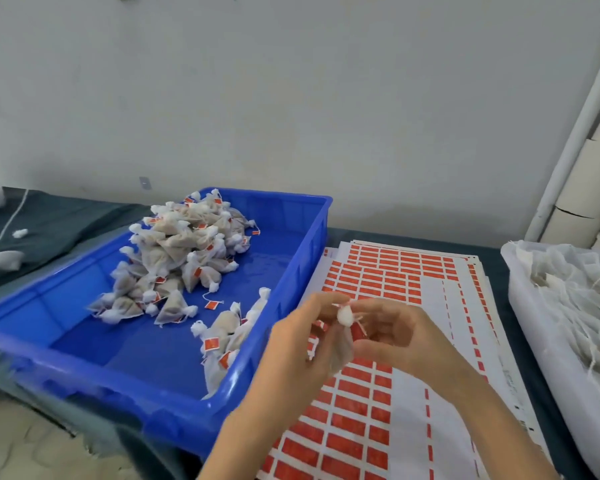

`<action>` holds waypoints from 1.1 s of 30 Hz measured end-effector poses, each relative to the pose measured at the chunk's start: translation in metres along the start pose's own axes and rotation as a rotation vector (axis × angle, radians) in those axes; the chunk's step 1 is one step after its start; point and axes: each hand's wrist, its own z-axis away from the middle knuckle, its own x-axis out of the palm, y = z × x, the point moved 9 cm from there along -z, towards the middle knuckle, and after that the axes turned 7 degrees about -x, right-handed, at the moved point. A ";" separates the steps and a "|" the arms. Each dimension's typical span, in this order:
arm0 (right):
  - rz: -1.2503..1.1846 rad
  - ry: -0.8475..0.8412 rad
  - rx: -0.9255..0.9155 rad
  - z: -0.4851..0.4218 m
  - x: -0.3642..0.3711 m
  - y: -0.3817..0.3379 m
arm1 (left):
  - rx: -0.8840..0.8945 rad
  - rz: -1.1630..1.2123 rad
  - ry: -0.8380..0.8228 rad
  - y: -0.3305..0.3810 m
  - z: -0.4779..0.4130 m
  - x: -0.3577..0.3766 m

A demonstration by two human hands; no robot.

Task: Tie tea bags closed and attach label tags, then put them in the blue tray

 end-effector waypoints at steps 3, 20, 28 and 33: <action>0.032 -0.122 -0.072 -0.021 0.032 -0.033 | 0.022 -0.043 0.024 0.011 0.002 -0.046; 0.931 -0.296 -0.056 -0.132 0.145 -0.003 | -0.519 -0.506 -0.162 -0.125 -0.034 -0.125; 0.509 0.017 -0.084 -0.069 0.081 -0.020 | -0.247 -0.443 -0.005 -0.049 -0.052 -0.080; 0.467 0.252 0.063 0.000 -0.012 -0.019 | -0.103 -0.308 -0.169 0.011 -0.060 0.014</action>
